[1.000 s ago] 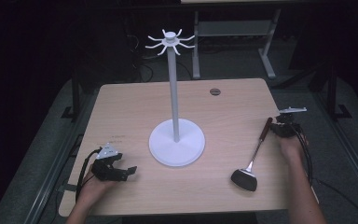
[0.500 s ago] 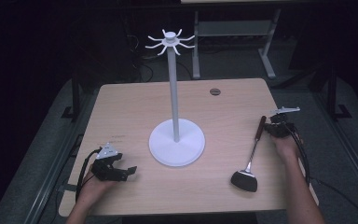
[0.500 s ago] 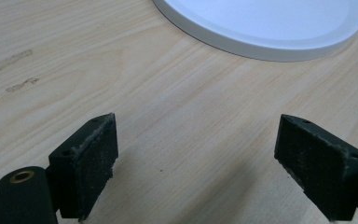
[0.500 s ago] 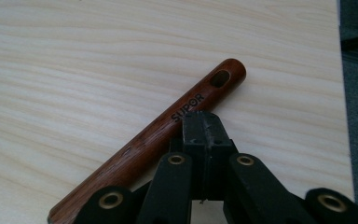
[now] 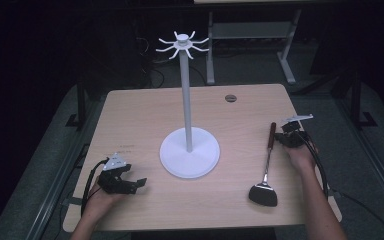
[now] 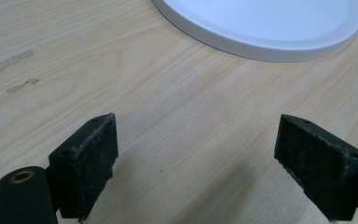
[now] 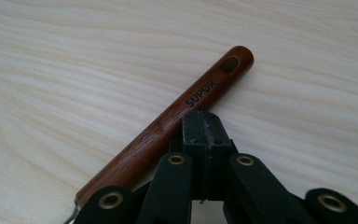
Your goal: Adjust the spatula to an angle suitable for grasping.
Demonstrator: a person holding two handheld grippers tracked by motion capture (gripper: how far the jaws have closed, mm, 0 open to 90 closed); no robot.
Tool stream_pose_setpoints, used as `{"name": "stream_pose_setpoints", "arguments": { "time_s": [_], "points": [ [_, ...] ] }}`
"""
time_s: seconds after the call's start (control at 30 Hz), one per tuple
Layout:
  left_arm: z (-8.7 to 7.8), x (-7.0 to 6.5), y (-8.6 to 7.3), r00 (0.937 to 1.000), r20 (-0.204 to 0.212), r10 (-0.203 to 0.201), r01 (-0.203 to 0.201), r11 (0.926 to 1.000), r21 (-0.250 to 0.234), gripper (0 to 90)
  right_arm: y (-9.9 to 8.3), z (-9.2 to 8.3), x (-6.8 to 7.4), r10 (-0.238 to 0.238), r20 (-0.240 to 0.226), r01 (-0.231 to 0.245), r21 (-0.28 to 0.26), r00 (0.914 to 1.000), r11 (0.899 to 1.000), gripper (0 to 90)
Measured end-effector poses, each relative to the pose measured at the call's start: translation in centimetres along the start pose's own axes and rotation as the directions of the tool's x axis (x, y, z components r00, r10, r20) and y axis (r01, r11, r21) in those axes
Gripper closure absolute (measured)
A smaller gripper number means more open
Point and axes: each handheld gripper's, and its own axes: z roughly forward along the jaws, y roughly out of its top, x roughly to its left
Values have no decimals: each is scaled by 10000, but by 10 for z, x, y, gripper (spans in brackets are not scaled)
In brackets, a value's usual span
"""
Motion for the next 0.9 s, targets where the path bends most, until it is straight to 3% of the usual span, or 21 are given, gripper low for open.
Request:
{"name": "stream_pose_setpoints", "arguments": {
  "time_s": [0.4, 0.9],
  "points": [
    [0, 0, 0, 10000, 3, 16, -16, 10000, 6, 129, 6, 3, 17, -419, -500, 423, 73, 9979, 9991, 900],
    [-1, 0, 0, 10000, -3, 42, -42, 10000, 77, 129, 11, 6, 37, -1113, -1100, 1132, 113, 9877, 9935, 900]
  ]
}}
